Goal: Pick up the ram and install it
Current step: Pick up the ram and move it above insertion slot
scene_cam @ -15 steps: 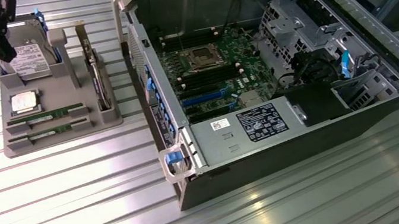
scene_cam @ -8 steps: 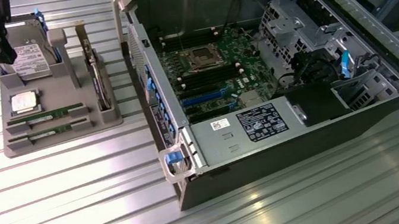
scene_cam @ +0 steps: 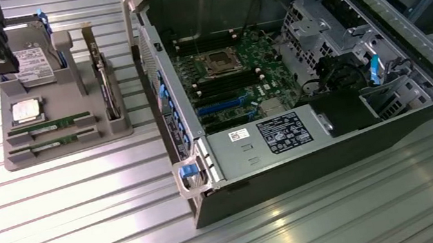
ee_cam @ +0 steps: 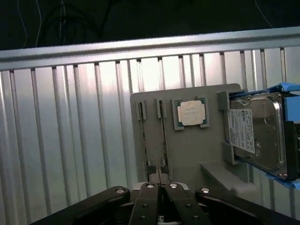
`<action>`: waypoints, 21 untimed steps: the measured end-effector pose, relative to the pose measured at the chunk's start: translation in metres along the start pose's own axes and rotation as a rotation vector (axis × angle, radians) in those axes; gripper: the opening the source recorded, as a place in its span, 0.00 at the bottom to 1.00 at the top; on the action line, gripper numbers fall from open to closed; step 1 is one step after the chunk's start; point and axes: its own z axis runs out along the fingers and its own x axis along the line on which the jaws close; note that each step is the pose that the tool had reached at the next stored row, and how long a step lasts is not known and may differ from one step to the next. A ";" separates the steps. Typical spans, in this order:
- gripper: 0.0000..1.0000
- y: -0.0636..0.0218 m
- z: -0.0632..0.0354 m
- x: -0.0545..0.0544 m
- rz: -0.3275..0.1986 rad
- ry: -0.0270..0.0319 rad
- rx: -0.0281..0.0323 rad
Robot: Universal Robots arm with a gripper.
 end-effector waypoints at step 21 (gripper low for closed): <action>0.13 -0.0002 0.0043 0.000 -0.189 0.0081 -0.0043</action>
